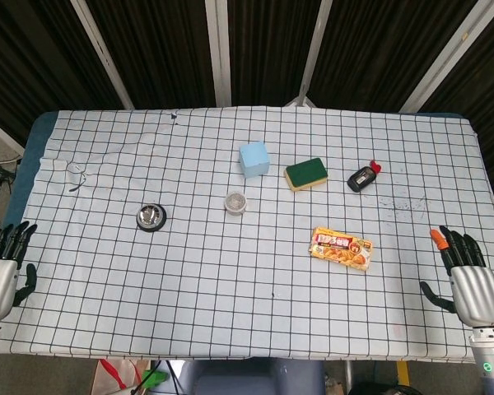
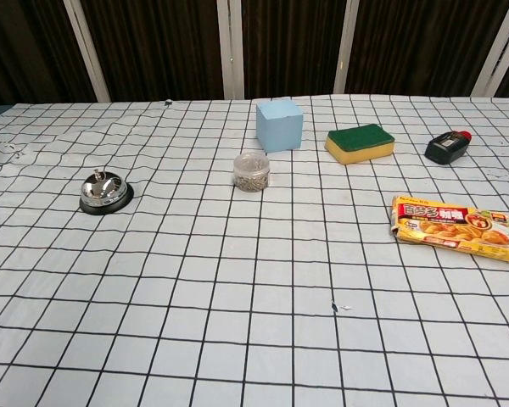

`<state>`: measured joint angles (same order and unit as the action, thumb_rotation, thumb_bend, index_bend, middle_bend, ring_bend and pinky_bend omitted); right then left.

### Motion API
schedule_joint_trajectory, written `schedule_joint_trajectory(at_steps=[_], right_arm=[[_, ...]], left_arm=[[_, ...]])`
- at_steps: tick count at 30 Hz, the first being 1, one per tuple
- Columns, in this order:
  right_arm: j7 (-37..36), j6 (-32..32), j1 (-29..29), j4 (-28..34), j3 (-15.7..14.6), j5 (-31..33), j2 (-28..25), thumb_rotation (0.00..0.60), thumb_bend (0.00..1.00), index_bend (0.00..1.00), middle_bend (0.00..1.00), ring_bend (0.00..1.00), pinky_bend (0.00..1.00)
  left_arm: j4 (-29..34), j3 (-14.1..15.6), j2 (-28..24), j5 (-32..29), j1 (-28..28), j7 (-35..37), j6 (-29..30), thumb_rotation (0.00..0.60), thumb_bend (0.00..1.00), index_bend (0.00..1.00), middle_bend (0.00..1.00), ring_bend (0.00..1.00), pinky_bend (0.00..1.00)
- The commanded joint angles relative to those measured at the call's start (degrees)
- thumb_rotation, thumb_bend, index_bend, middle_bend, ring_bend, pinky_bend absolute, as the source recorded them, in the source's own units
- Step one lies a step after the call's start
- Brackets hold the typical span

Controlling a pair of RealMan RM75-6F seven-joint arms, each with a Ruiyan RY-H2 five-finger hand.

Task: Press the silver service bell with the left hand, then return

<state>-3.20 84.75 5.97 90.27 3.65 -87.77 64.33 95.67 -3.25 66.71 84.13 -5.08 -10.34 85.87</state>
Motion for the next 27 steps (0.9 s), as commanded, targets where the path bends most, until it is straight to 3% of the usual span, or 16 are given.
schedule_joint_trajectory(at_steps=[1, 9, 14, 20, 27], right_arm=[[-0.2, 0.4, -0.1, 0.1, 0.1, -0.2, -0.1, 0.600, 0.30, 0.08, 0.00, 0.02, 0.00], [-0.2, -0.1, 0.0, -0.2, 0.1, 0.2, 0.0, 0.600, 0.30, 0.08, 0.00, 0.03, 0.00], [-0.8, 0.8, -0.1, -0.6, 0.2, -0.7, 0.2, 0.600, 0.30, 0.08, 0.00, 0.03, 0.00], [-0.9, 0.6, -0.1, -0.8, 0.2, -0.1, 0.2, 0.600, 0.30, 0.08, 0.00, 0.03, 0.00], [-1.2, 0.5, -0.1, -0.8, 0.2, 0.0, 0.1, 0.600, 0.30, 0.08, 0.00, 0.03, 0.00]], left_arm=[[-0.3, 0.2, 0.3, 0.4, -0.4, -0.1, -0.5, 0.600, 0.87, 0.05, 0.05, 0.00, 0.00], [-2.2, -0.5, 1.0, 0.5, -3.6, 2.2, -5.3, 0.600, 0.87, 0.05, 0.04, 0.00, 0.00], [-6.1, -2.0, 3.5, 0.4, -9.5, 6.4, -13.4, 0.600, 0.87, 0.05, 0.04, 0.00, 0.00], [-11.9, -4.8, 8.4, -0.6, -15.8, 5.4, -19.5, 0.600, 0.87, 0.05, 0.04, 0.00, 0.00], [-19.2, -7.6, 16.8, -1.6, -21.2, 5.7, -21.8, 0.600, 0.87, 0.05, 0.04, 0.00, 0.00]])
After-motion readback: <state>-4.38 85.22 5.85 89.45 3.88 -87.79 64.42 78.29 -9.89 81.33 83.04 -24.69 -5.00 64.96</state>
